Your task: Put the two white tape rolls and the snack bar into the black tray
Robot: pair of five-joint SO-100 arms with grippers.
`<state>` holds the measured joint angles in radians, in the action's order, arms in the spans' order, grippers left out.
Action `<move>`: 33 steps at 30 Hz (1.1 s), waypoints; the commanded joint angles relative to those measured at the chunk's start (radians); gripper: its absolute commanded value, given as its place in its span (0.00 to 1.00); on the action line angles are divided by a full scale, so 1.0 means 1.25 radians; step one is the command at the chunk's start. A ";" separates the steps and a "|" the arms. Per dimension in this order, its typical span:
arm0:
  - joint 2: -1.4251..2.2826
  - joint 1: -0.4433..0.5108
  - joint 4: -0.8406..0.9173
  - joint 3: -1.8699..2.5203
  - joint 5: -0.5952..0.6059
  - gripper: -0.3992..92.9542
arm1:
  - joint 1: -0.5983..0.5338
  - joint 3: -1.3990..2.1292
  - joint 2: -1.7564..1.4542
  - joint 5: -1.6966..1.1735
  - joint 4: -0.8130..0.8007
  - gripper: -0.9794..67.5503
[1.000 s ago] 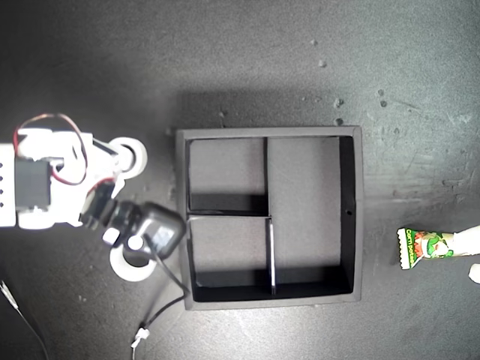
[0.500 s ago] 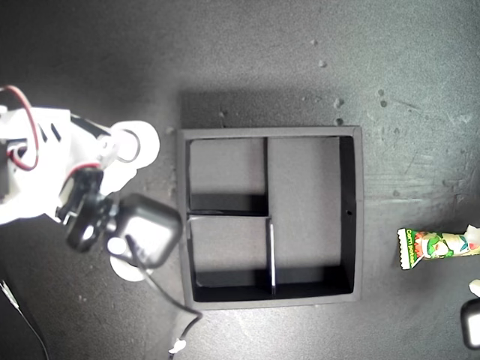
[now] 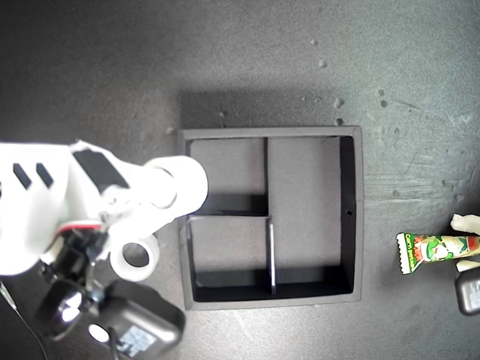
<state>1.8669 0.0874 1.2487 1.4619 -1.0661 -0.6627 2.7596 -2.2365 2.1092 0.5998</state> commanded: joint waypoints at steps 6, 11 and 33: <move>-0.142 0.086 0.130 -0.233 -0.026 0.00 | 0.157 -0.190 0.004 -0.258 0.309 0.01; -0.229 0.141 0.151 -0.325 -0.069 0.00 | 0.274 -0.404 0.004 -0.420 0.569 0.01; -1.081 0.202 0.470 -1.241 -0.195 0.00 | 0.417 -0.793 0.222 -1.381 0.256 0.01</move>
<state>0.5077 0.3298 1.8147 -0.0752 -1.2916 -0.1335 1.8408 -2.0003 0.4387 0.9833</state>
